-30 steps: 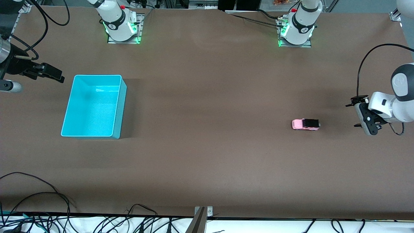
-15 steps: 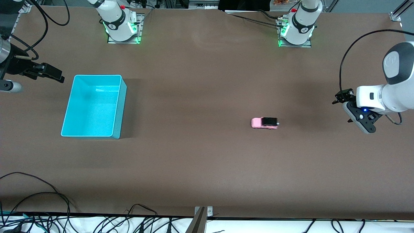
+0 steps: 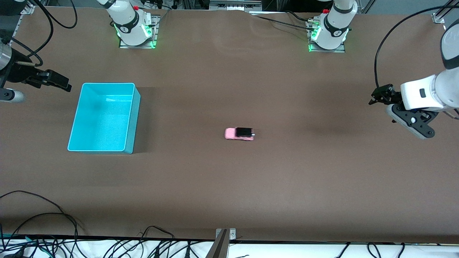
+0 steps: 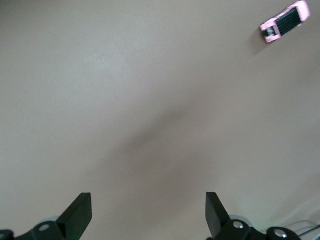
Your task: Wind and store pink jeep toy
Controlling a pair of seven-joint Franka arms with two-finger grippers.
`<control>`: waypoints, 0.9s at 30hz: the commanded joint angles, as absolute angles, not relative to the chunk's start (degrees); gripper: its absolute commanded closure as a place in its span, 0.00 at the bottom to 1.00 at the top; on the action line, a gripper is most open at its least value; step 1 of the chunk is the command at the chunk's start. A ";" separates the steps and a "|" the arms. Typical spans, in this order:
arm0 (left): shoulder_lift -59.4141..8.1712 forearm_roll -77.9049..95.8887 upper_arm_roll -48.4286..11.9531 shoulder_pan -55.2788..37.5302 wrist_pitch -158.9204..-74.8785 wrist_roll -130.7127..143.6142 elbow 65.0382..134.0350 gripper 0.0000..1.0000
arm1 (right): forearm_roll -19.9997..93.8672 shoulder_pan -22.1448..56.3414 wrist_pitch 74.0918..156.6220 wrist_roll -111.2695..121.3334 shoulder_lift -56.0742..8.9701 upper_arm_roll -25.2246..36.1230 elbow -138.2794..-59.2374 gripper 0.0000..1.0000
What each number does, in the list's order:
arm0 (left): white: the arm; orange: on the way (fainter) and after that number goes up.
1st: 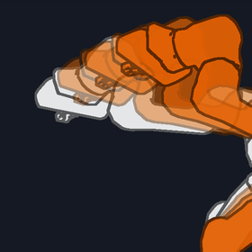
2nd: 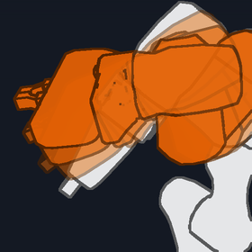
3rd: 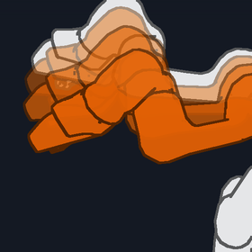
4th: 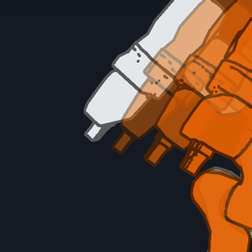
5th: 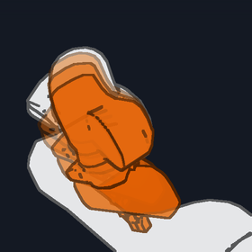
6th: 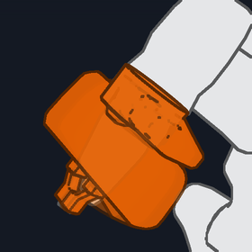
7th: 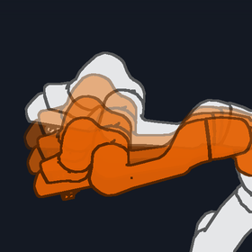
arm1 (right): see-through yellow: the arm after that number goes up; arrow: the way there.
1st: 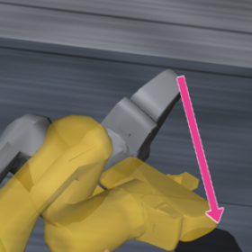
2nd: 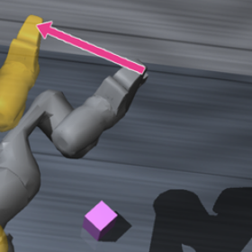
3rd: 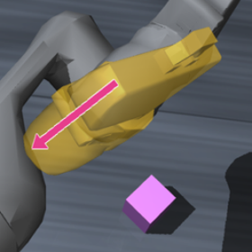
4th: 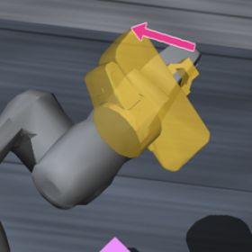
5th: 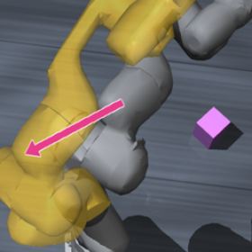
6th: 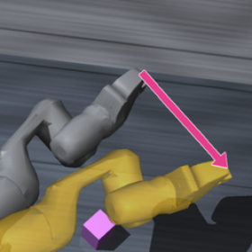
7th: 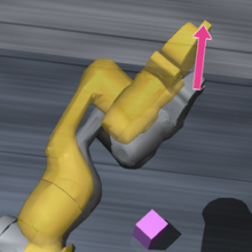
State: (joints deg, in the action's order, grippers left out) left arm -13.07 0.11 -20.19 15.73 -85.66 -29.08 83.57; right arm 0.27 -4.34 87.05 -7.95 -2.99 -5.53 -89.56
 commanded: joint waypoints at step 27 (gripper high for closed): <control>-13.36 -10.02 -20.21 7.73 -81.91 -12.23 78.31 0.00 | 1.14 -4.57 86.40 -7.29 -2.37 -5.80 -89.65 0.00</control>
State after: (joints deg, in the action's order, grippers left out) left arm -12.84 -8.21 -20.23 8.29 -82.15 -13.99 79.31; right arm 0.27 -4.34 87.05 -7.95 -2.99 -5.53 -89.56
